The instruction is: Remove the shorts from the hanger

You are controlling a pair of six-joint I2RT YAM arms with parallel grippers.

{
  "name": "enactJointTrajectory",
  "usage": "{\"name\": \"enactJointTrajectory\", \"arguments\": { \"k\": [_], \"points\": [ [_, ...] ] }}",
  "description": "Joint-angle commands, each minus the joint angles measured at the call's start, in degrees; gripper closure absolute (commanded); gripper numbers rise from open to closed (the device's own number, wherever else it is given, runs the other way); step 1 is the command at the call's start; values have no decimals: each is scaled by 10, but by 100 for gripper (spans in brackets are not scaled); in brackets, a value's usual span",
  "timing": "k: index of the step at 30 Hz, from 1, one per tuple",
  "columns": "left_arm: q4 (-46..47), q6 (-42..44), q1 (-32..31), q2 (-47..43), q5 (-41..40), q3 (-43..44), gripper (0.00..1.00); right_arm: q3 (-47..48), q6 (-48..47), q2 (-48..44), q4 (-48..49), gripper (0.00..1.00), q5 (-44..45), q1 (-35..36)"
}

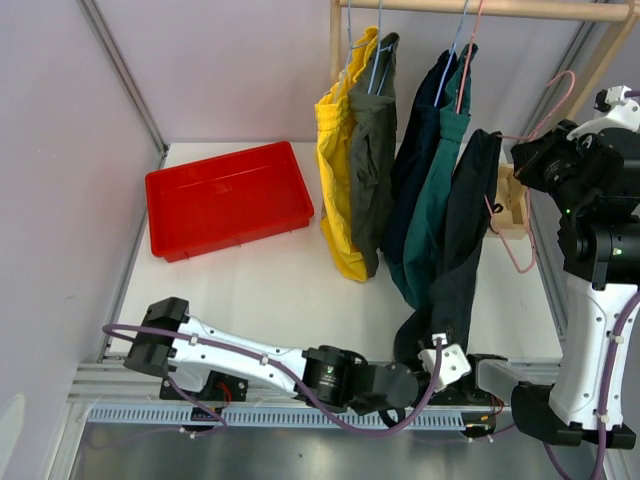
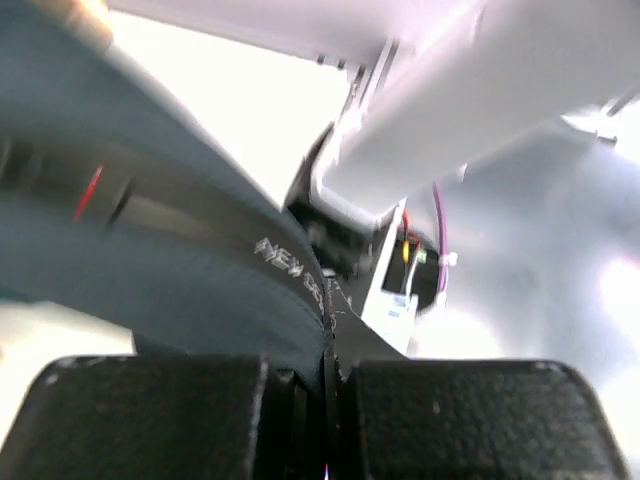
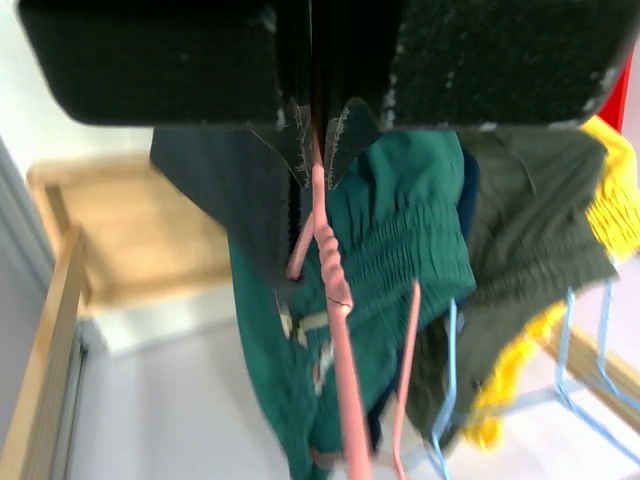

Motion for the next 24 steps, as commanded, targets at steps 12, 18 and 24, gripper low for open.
{"name": "enactJointTrajectory", "arguments": {
  "k": [12, 18, 24],
  "points": [
    [-119, 24, 166, 69, 4, 237, 100, 112, 36, -99, -90, 100, -186, -3],
    [-322, 30, 313, 253, 52, 710, 100, 83, 90, -173, -173, 100, -365, -23],
    [-303, -18, 319, 102, 57, 503, 100, 158, 62, -153, -257, 100, -210, -26]
  ]
}}
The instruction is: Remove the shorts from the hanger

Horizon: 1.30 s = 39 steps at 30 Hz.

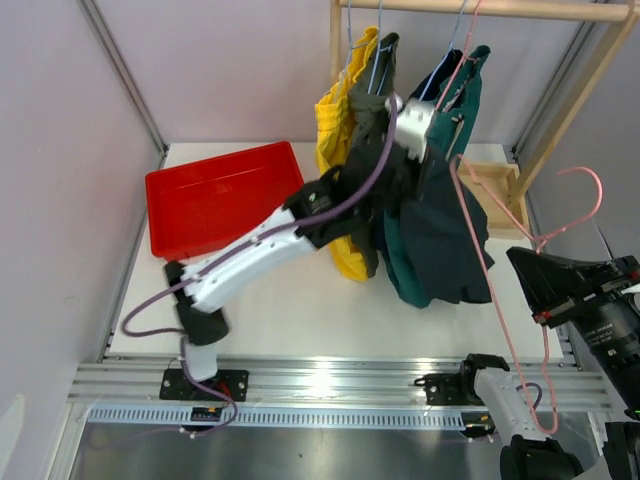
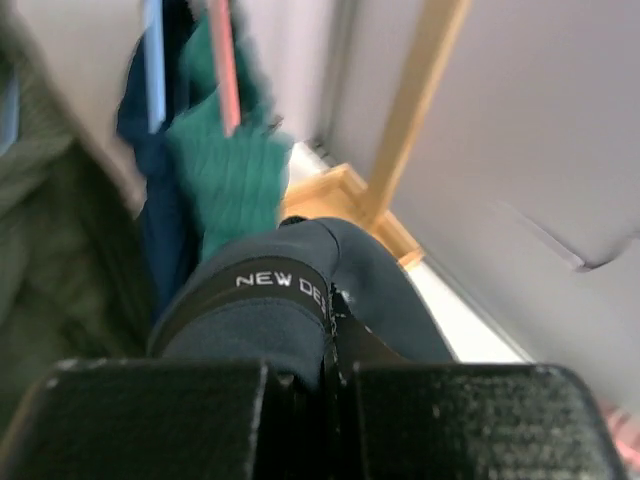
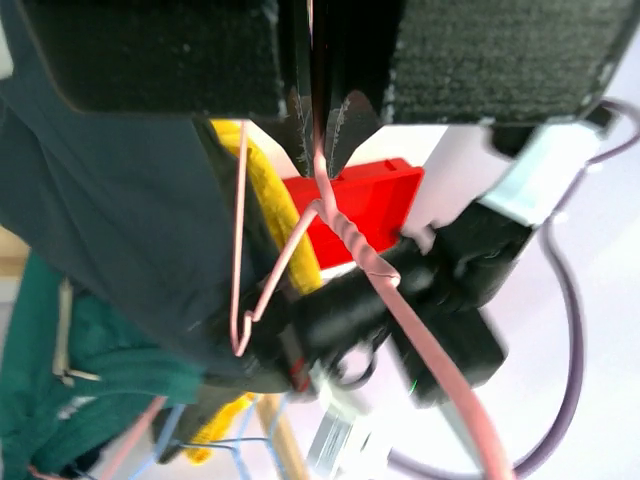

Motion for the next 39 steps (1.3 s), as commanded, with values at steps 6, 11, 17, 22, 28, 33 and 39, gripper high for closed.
{"name": "enactJointTrajectory", "arguments": {
  "k": [6, 11, 17, 22, 28, 33, 39],
  "points": [
    [10, -15, -253, -343, -90, -347, 100, 3, -15, 80, 34, 100, 225, 22],
    [-88, -21, -329, -458, -238, -344, 100, 6, -31, 151, 108, 100, 301, 27],
    [-88, 65, -131, -596, -246, -356, 100, -25, -34, 221, 206, 100, 318, 25],
    [-107, 164, -33, -518, -254, -229, 100, -11, -44, 286, 251, 100, 311, 12],
    [-97, 154, 240, -409, -70, -141, 100, -17, -45, 334, 296, 100, 291, -3],
    [-65, 115, 372, -311, 45, -118, 100, -41, -58, 356, 336, 100, 262, -17],
    [-13, 56, 511, -216, 116, -153, 100, -85, -68, 364, 369, 100, 245, -36]
  ]
}}
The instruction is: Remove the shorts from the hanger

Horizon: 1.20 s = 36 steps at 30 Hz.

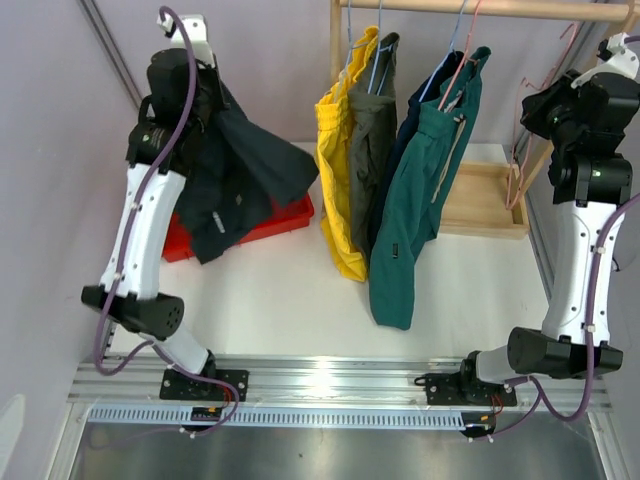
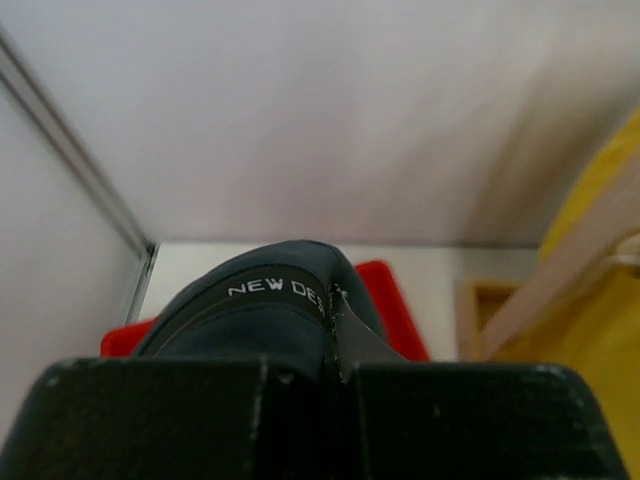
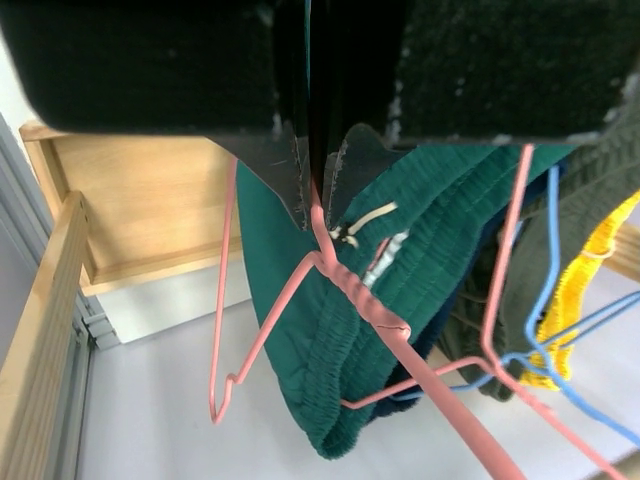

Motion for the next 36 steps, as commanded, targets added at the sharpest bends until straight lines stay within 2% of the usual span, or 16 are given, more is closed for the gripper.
{"name": "enactJointTrajectory", "arguments": {
  "k": [1, 4, 8, 10, 12, 13, 15, 16, 17, 18, 23, 30, 36],
  "points": [
    [94, -31, 58, 14, 54, -31, 100, -24, -14, -2, 60, 100, -31, -20],
    [156, -36, 85, 52, 40, -92, 100, -57, -16, -13, 78, 100, -44, -29],
    [129, -69, 111, 134, 59, -44, 100, -89, -17, -25, 91, 100, -44, -38],
    [118, -80, 111, 147, 62, -47, 100, -101, -15, -32, 98, 100, -48, -41],
    [125, -92, 111, 128, 74, -76, 100, -114, -15, -32, 110, 100, -49, -44],
    [133, -98, 111, 115, 73, -142, 99, -115, -15, -31, 111, 100, -49, -45],
    [162, -112, 111, 72, 80, -192, 57, -111, -10, -22, 116, 100, -51, -50],
    [170, -116, 111, 63, 78, -253, 41, -109, -7, -19, 117, 100, -51, -52],
    [181, -120, 111, 52, 75, -271, 7, -109, 0, -18, 125, 100, -53, -55],
    [182, -127, 110, 42, 73, -285, 1, -108, 3, -17, 131, 100, -58, -57],
    [163, -119, 78, 38, 37, -275, 1, -25, 9, 27, 119, 100, -60, -59],
    [202, -123, 78, -9, 73, -342, 1, 87, 14, 90, 105, 100, -53, -60],
    [201, -137, 75, -16, 83, -346, 1, 160, 18, 164, 118, 100, -42, -62]
  ]
}}
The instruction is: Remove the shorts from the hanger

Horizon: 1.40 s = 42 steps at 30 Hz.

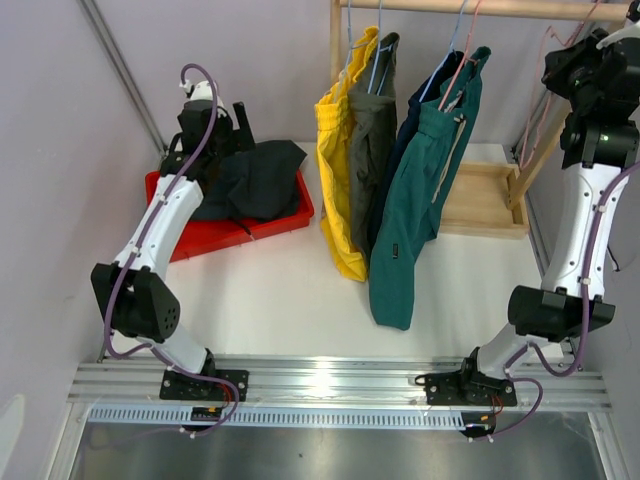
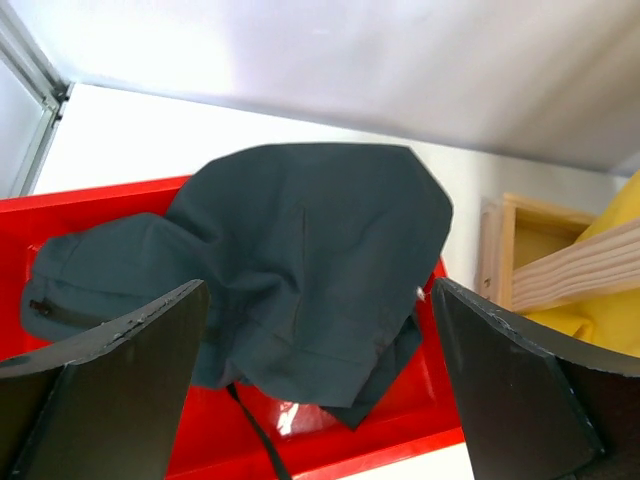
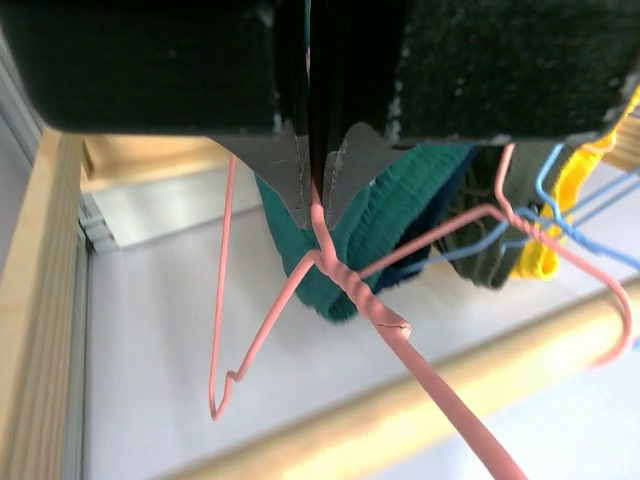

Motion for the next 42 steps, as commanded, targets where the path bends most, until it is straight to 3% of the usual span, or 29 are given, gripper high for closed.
{"name": "enactJointTrajectory", "arguments": {
  "k": [1, 10, 16, 18, 19, 21, 23, 29, 33, 38, 42],
  "points": [
    [27, -14, -2, -24, 16, -11, 1, 45, 11, 45, 34, 100, 10, -5],
    [32, -11, -7, -35, 18, -22, 1, 98, 28, 143, 41, 100, 23, -13],
    [27, -9, -17, -42, 16, -14, 1, 20, 21, 58, 47, 97, 39, -13],
    [23, -6, -25, -47, 12, -8, 1, -23, 18, 27, 56, 62, 49, -13],
    [15, -4, -28, -51, 7, -1, 1, -35, 13, 11, 57, 29, 61, -13],
    [4, -1, -33, -55, 7, 6, 1, -56, 6, -31, 54, 12, 68, -13],
    [-8, -2, -33, -70, 9, 6, 1, -59, -7, -63, 44, 4, 101, -13],
    [-28, 3, -33, -119, 15, -13, 0, -56, -16, -132, 3, 1, 130, -11],
    [-30, 7, -33, -173, 28, -58, 1, -56, 14, -169, 0, 1, 92, 9],
    [-28, 14, -33, -225, 55, -113, 1, -77, 29, -163, 39, 5, 89, 112],
    [-44, 17, -33, -249, 89, -145, 1, -35, 26, -101, 25, 9, 107, 184]
  ]
}}
